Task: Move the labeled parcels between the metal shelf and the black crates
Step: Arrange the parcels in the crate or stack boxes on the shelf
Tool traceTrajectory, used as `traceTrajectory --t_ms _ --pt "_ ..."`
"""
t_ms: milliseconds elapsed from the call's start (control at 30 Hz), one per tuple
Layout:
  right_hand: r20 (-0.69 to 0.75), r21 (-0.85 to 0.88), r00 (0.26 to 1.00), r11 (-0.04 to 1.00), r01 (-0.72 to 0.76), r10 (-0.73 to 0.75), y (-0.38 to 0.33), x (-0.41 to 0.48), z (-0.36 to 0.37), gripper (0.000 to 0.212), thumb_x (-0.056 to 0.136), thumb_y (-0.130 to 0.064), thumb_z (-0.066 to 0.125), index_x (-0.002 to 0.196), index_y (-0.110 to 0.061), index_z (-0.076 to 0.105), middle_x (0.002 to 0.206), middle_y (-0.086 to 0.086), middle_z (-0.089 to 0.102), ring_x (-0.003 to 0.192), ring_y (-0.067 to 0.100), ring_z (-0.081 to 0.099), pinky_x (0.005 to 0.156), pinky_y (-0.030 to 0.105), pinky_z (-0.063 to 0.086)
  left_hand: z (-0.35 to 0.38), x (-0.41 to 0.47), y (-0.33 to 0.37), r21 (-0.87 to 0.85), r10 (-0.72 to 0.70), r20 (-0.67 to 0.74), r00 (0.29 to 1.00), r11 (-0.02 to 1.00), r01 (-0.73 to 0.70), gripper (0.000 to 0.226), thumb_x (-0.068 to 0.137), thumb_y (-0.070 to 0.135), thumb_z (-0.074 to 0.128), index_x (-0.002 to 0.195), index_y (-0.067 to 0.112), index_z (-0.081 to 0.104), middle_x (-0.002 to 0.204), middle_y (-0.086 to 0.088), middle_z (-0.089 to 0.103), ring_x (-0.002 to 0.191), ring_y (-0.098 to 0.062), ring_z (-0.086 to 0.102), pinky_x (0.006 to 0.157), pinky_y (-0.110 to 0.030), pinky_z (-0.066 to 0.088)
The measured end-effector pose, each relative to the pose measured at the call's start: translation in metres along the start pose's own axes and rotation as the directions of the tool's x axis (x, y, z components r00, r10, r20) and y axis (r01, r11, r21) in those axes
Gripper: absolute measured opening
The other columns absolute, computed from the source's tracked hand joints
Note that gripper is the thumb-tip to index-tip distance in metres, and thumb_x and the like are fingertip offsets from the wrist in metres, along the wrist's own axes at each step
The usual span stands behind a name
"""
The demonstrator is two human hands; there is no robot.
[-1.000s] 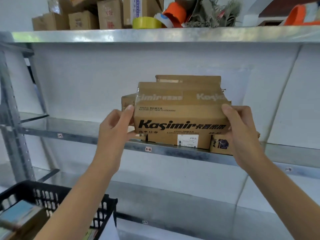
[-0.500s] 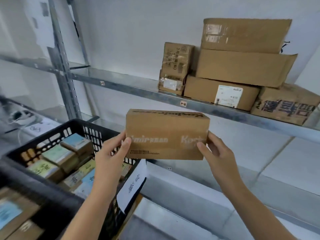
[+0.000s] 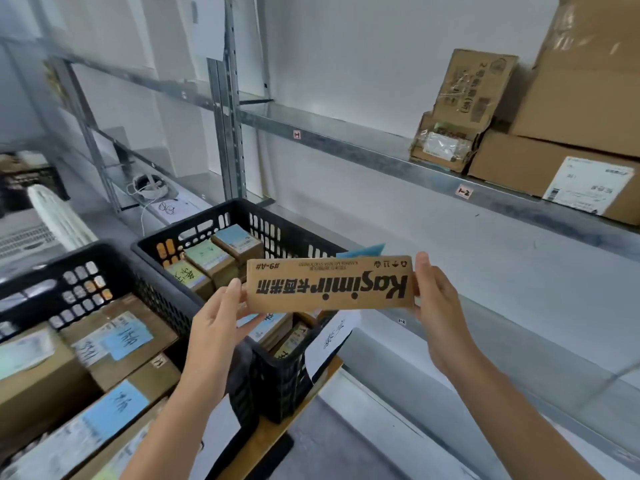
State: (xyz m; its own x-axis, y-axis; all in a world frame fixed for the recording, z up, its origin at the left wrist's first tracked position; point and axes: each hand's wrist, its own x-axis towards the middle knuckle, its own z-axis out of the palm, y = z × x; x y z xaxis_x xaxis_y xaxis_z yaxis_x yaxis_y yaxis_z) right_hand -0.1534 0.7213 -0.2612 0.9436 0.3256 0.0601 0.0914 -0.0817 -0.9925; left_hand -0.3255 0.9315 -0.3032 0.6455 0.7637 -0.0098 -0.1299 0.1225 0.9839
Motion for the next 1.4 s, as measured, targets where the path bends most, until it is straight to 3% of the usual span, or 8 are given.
traceTrajectory --t_ms 133,333,533,700,833,933,1167,1400 --pt "0.01 0.052 0.991 0.99 -0.13 0.13 0.03 -0.009 0.01 0.049 0.094 -0.06 0.052 0.101 -0.012 0.056 0.077 -0.003 0.073 0.092 0.016 0.069 0.086 0.037 0.054 -0.013 -0.017 -0.014 0.05 -0.031 -0.035 0.999 0.998 0.033 0.044 0.083 0.061 0.051 0.093 0.022 0.07 0.095 0.003 0.076 0.091 -0.002 0.07 0.064 -0.014 0.055" --pt "0.097 0.085 0.987 0.987 -0.135 0.127 0.045 -0.018 0.013 0.005 0.098 -0.022 0.059 0.102 -0.021 0.063 0.094 0.007 0.073 0.078 0.008 0.071 0.071 0.033 0.056 -0.025 -0.025 -0.03 0.018 -0.1 -0.061 0.993 0.995 0.101 0.061 0.072 0.064 0.065 0.085 0.005 0.055 0.09 -0.007 0.076 0.087 -0.011 0.073 0.065 -0.02 0.058" --pt "0.198 0.101 0.976 0.988 -0.115 0.093 0.04 -0.002 0.013 0.026 0.101 -0.038 0.051 0.119 -0.04 0.07 0.114 -0.001 0.073 0.11 0.016 0.068 0.086 0.039 0.058 -0.018 -0.012 -0.031 0.005 -0.044 -0.093 0.995 0.999 0.045 0.052 0.069 0.058 0.071 0.089 0.012 0.061 0.094 -0.008 0.076 0.09 -0.019 0.074 0.076 -0.034 0.058" --pt "0.264 0.102 0.959 0.986 -0.129 0.099 0.039 0.03 0.015 0.061 0.078 -0.065 0.059 0.127 -0.029 0.056 0.109 0.0 0.076 0.102 0.021 0.073 0.079 0.041 0.059 -0.003 0.002 -0.032 -0.018 0.006 -0.104 0.995 1.0 -0.008 0.049 0.07 0.055 0.073 0.094 0.014 0.063 0.098 -0.005 0.076 0.089 -0.02 0.074 0.065 -0.027 0.059" --pt "0.394 0.154 0.902 0.954 -0.256 0.178 0.038 0.071 0.016 0.06 0.078 -0.044 0.077 0.131 -0.028 0.052 0.114 0.006 0.075 0.104 0.024 0.072 0.075 0.039 0.059 0.006 0.023 -0.03 0.014 0.042 -0.143 0.989 0.999 -0.04 0.036 0.07 0.055 0.075 0.087 0.025 0.067 0.104 0.004 0.075 0.093 -0.017 0.073 0.072 -0.031 0.059" --pt "0.497 0.178 0.833 0.911 -0.371 0.242 0.036 0.106 0.022 0.061 0.084 -0.03 0.077 0.139 -0.017 0.053 0.121 0.014 0.072 0.114 0.031 0.068 0.095 0.049 0.054 0.011 0.047 -0.026 0.035 0.062 -0.183 0.981 0.998 -0.056 0.035 0.069 0.058 0.076 0.084 0.027 0.068 0.107 0.007 0.073 0.094 -0.017 0.072 0.075 -0.033 0.057" --pt "0.655 0.014 0.703 0.925 -0.379 0.278 0.016 0.174 0.065 0.046 0.08 -0.039 0.075 0.122 -0.02 0.07 0.116 0.008 0.075 0.106 0.023 0.072 0.081 0.035 0.061 0.014 0.082 -0.012 0.062 0.101 -0.331 0.938 0.994 -0.085 0.042 0.071 0.061 0.077 0.088 0.024 0.068 0.098 0.0 0.075 0.083 -0.017 0.072 0.062 -0.028 0.056" --pt "0.791 -0.041 0.57 0.949 -0.314 0.223 -0.003 0.19 0.155 0.049 0.074 -0.041 0.076 0.117 -0.019 0.072 0.109 0.005 0.077 0.103 0.022 0.073 0.087 0.038 0.057 -0.025 0.072 0.005 0.097 0.124 -0.584 0.802 0.992 -0.083 0.036 0.07 0.06 0.076 0.083 0.027 0.068 0.104 0.004 0.074 0.092 -0.016 0.07 0.079 -0.034 0.052"
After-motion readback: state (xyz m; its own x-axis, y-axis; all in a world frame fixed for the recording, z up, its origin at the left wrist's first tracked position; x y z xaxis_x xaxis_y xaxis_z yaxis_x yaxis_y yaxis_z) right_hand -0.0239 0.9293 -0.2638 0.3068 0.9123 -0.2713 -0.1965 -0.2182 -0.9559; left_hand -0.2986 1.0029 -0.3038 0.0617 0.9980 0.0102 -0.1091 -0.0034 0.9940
